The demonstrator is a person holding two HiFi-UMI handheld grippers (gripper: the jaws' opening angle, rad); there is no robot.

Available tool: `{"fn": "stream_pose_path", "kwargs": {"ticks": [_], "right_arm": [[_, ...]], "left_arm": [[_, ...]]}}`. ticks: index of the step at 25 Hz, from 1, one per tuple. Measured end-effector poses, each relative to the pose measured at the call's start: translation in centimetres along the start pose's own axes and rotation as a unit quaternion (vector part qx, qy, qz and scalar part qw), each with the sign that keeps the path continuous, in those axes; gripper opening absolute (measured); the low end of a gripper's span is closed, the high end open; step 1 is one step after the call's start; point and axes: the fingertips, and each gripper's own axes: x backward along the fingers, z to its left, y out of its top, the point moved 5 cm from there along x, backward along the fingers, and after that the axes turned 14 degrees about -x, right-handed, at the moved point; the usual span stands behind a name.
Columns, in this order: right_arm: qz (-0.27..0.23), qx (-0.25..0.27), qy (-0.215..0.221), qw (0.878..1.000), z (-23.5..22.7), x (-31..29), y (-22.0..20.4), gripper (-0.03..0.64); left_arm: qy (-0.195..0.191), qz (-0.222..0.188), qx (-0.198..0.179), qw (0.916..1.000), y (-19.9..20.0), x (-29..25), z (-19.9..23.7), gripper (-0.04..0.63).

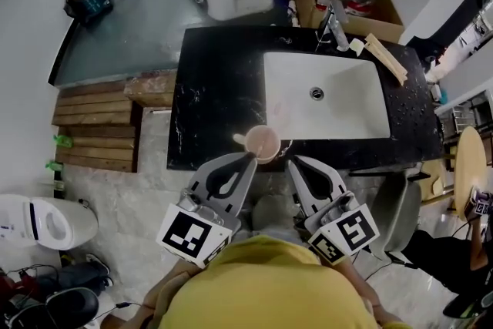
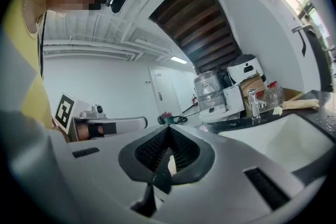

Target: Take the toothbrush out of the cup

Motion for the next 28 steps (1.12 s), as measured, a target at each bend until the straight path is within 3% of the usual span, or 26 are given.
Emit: {"fn": "stream_pose_path", "kwargs": {"ticks": [16,24,27,28], "right_arm": [[0.042,-0.003,0.003,0.999,-3.6,-2.2,0.3,0.017],[0.099,-0.019,0.000,0.995,-5.5,-4.9,-1.6,0.021],[0.123,-0.032,0.001,0.992,-6.1,-6.0,-2.4,0.112],[0.129,-0.038,-0.002,0.991,-6.3,-6.2,-2.6,0.112]], "left_arm": [[0.048,0.038,0.029,0.9977,-0.9,-1.4,0.8,0.012],[0.067,0.055,0.039,0.9955,-2.0,-1.8,2.0,0.011],[0.073,0.060,0.042,0.9946,-2.4,-1.8,2.4,0.012],[0.075,0.061,0.043,0.9944,-2.5,-1.8,2.6,0.011]]}}
